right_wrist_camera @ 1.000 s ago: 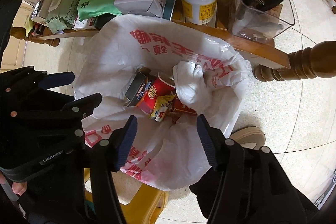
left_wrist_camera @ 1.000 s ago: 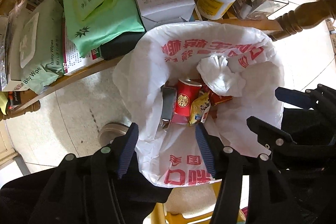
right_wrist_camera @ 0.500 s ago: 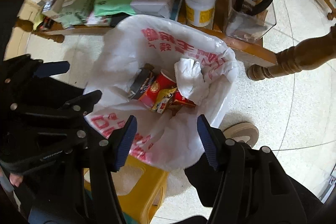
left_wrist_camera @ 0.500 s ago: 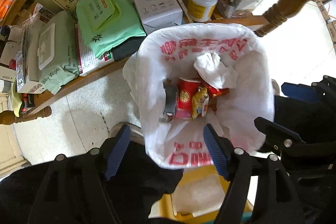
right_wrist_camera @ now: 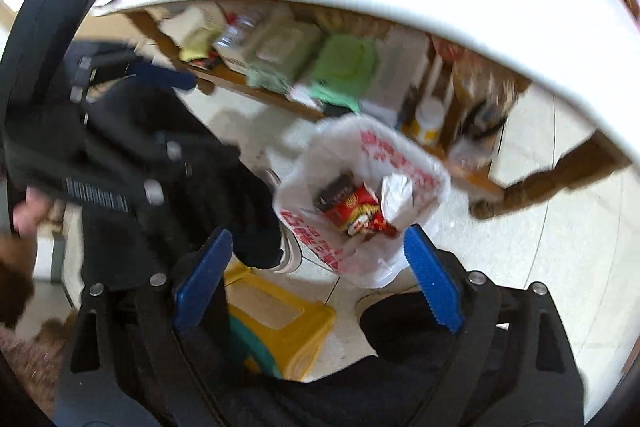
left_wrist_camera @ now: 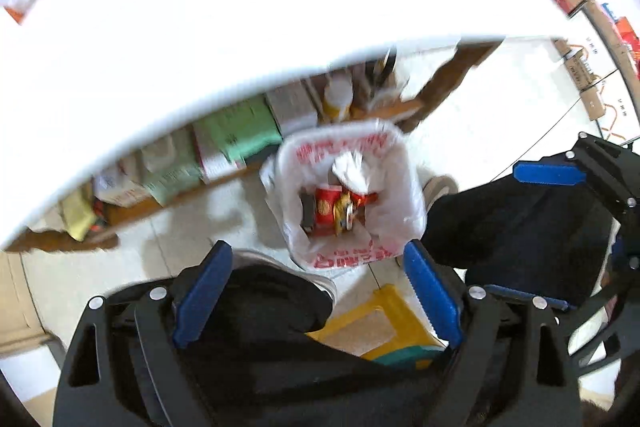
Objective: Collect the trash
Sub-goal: 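Raise both tools back over the table toward the two medicine boxes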
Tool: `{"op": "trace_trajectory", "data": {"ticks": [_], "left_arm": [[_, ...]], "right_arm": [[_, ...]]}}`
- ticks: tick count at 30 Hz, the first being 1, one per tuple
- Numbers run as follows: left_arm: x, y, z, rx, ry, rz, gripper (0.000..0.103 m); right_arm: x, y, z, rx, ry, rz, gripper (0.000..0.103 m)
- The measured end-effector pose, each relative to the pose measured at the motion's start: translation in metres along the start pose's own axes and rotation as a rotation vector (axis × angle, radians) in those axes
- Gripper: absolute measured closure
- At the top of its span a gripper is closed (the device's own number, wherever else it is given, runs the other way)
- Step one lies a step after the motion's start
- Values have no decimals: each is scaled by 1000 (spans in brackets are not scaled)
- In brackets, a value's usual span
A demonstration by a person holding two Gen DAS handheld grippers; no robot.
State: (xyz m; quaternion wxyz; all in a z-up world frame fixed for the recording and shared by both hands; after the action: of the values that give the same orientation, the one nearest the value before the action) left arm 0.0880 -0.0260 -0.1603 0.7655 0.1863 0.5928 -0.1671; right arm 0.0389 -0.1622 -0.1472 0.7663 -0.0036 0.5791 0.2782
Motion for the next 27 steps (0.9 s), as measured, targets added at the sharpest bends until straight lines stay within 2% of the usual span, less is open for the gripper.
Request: {"op": "trace_trajectory", "data": {"ticks": [4, 7, 11, 14, 17, 18, 21, 24, 27], "left_arm": [[-73, 17, 30, 9, -85, 22, 14], [-128, 22, 57, 107, -205, 94, 8], [-173, 32, 95, 190, -301, 136, 8], [-190, 36, 115, 240, -333, 97, 8], [-209, 40, 135, 280, -399, -19, 8], [-212, 39, 142, 287, -400, -33, 8], [-213, 43, 166, 303, -377, -57, 8], [-204, 46, 188, 360, -346, -34, 8], [-193, 51, 207, 457, -390, -3, 8]], "right_arm": [[-62, 7, 24, -68, -53, -3, 12], [-106, 6, 46, -106, -102, -64, 9], [-153, 5, 78, -141, -146, -103, 8], [-175, -1, 102, -141, -158, -86, 8], [-189, -9, 123, -115, -164, -77, 7], [-193, -15, 135, -105, -166, -81, 7], [-197, -29, 157, -94, -160, -101, 7], [-202, -43, 178, -94, -164, -109, 7], [-203, -55, 199, -101, -166, -104, 7]]}}
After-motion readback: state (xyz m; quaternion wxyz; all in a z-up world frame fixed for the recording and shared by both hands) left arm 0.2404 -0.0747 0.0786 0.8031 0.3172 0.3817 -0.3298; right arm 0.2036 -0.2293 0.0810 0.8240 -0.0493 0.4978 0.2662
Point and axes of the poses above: each gripper's, at about its wrist camera, not at the fingertips, and x roughly the way its jaws point, y to its left, z to its top, the point moved 2 cm from there along x, roughly the way its jaws point, and after that the axes turned 8 degrees about z, right-handed, at the moved point
